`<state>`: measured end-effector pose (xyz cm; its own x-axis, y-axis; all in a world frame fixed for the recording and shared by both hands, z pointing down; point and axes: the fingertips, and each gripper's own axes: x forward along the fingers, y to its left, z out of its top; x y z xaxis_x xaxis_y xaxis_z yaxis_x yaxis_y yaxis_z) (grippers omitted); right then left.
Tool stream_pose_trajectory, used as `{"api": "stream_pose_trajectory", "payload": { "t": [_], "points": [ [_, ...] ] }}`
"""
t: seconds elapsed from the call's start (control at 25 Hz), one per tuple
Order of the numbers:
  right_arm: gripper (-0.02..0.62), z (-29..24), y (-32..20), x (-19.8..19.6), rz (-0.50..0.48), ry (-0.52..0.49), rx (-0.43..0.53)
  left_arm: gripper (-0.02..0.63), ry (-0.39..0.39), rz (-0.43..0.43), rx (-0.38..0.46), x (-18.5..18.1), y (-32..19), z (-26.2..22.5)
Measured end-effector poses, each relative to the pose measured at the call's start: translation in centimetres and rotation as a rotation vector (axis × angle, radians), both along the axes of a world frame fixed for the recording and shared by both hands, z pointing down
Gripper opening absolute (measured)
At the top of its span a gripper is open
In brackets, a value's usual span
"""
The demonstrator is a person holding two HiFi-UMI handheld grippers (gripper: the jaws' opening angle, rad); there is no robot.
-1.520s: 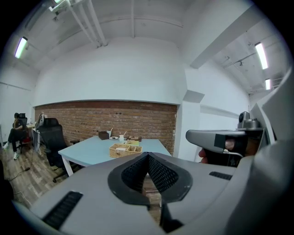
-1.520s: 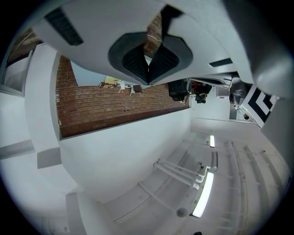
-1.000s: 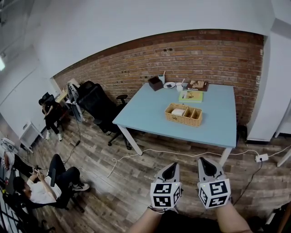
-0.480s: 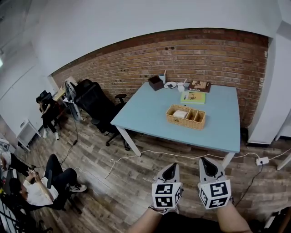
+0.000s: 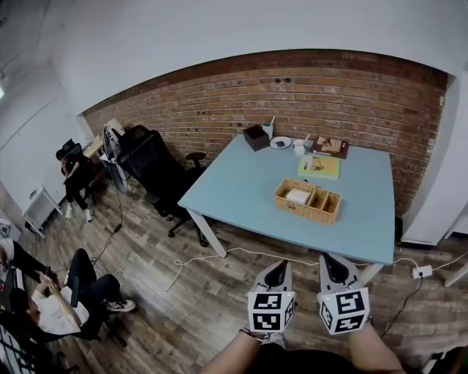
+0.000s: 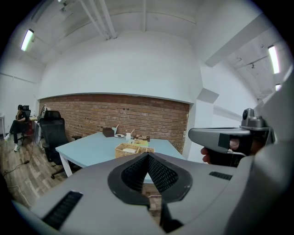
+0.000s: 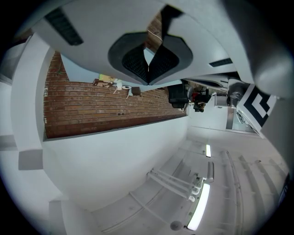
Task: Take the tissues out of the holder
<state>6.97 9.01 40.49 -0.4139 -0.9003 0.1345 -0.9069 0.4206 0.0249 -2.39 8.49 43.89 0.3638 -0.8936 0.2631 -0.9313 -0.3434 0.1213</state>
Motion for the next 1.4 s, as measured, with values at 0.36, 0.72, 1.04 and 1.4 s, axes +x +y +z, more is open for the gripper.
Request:
{"api": "stream_pose_trajectory", "payload": {
  "t": [0.36, 0.72, 1.04, 1.4],
  "points": [
    [0.003, 0.2, -5.0, -2.8, 0.01, 0.023, -0.007, 0.0, -0.007, 0.025, -0.022, -2.8, -5.4, 0.2],
    [0.003, 0.6, -9.8, -6.6, -0.002, 0.09, -0.003, 0.0, 0.01, 0.056, -0.046, -5.4, -10.4, 1.2],
    [0.003, 1.1, -13.9, -9.3, 0.058, 0.098, 0.008, 0.0, -0.01, 0.083, -0.038, -8.8, -14.2, 1.4],
    [0.003, 2.8, -15.6, -8.9, 0.119, 0.083, -0.037, 0.0, -0.01, 0.115, -0.077, -9.5, -16.5, 3.1]
  ]
}}
